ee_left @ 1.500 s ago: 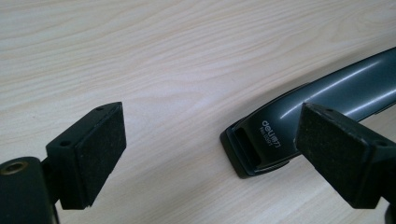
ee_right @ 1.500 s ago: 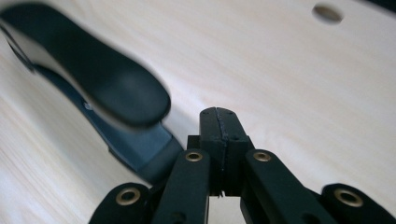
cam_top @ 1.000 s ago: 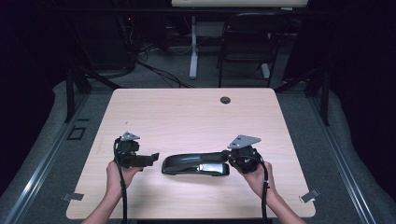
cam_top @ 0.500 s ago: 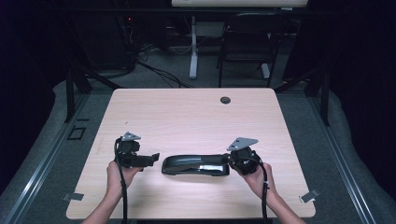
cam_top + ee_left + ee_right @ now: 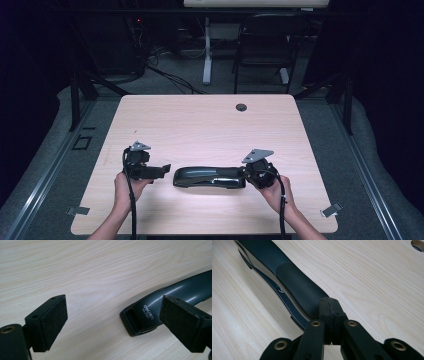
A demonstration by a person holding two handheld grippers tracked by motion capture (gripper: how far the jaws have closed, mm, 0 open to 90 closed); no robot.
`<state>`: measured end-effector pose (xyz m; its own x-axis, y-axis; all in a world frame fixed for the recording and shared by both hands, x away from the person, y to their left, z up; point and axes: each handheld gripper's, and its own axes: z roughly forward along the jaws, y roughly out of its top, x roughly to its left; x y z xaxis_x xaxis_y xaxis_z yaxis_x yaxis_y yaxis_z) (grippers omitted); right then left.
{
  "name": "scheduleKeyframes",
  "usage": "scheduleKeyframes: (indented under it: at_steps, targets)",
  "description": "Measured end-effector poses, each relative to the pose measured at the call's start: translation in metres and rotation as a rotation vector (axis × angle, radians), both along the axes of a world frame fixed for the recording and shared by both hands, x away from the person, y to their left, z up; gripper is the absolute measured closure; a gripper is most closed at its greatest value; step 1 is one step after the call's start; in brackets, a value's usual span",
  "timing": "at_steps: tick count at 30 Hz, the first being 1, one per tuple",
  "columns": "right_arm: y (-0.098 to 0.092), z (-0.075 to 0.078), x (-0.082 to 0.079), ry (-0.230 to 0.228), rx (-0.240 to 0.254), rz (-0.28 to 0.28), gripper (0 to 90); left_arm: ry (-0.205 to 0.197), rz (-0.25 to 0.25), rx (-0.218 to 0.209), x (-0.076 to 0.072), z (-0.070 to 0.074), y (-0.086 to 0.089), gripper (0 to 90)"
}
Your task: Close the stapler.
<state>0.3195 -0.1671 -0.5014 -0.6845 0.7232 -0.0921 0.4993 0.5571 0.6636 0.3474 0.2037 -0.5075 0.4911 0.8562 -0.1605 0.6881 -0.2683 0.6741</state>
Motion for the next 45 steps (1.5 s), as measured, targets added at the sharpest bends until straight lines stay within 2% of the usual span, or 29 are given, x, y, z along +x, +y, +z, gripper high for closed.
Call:
scheduleKeyframes:
  at_steps: [7,11,12,20,27,31,36,39,45]
  targets:
    - [0.000,-0.001,-0.001,-0.002,0.013,-0.010,90.0,0.003,-0.002,0.002,-0.001,0.000,-0.001,8.4]
    - [0.001,-0.001,-0.001,-0.001,-0.003,-0.005,90.0,-0.001,0.001,0.002,-0.001,0.000,-0.001,8.4]
    - [0.002,-0.003,0.000,0.015,-0.014,-0.005,90.0,-0.001,0.003,0.000,-0.001,0.000,-0.002,8.4]
    - [0.001,-0.002,0.000,0.010,-0.007,-0.002,90.0,-0.006,-0.001,0.006,0.000,0.000,0.000,8.3]
    - [0.001,0.008,-0.005,-0.043,0.017,0.003,90.0,-0.009,0.001,0.005,0.000,0.000,0.000,8.3]
    - [0.001,0.011,-0.005,-0.055,0.028,0.008,90.0,-0.013,0.002,0.002,0.000,0.001,0.000,8.3]
    - [0.000,0.015,-0.004,-0.055,0.046,0.011,85.3,-0.011,-0.001,0.002,0.000,0.000,0.000,8.2]
    - [0.001,0.016,-0.004,-0.053,0.038,0.012,83.1,-0.007,-0.005,0.004,0.000,0.001,0.000,8.1]
    - [0.002,0.020,-0.004,-0.051,0.055,0.019,71.2,-0.014,-0.006,0.010,0.000,0.001,0.000,7.9]
